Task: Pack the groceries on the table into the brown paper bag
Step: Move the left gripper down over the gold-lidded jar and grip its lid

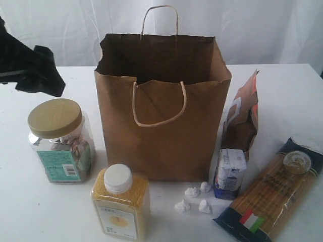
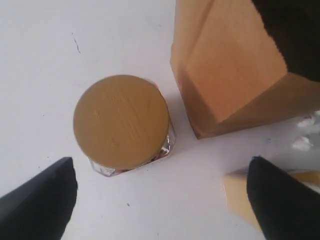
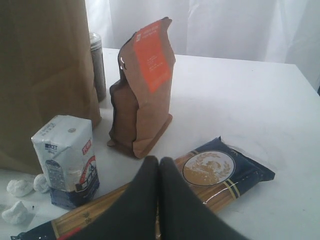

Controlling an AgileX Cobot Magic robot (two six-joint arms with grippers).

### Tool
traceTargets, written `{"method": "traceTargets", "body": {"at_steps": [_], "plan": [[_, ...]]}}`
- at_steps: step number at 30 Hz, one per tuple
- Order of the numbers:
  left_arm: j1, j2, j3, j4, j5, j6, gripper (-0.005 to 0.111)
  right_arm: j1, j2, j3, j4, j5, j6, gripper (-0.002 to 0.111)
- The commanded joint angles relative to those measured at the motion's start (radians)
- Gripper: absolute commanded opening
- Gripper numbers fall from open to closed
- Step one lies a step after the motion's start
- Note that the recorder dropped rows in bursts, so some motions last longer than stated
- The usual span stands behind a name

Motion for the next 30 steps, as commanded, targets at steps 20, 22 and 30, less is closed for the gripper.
{"method": "traceTargets", "body": {"at_steps": [20,22,30], "plan": [[0.020,0.121,-0.013,0.064,-0.006,0.005,0.102,-0.005,-0.006,0.006,-0.006,-0.001,0.007,0.000],[0.020,0.121,-0.013,0.061,-0.015,0.005,0.102,-0.005,-0.006,0.006,-0.006,-0.001,0.007,0.000],[0.020,0.164,-0.013,0.089,-0.038,-0.005,0.102,-0.005,-0.006,0.006,-0.006,-0.001,0.007,0.000]]}}
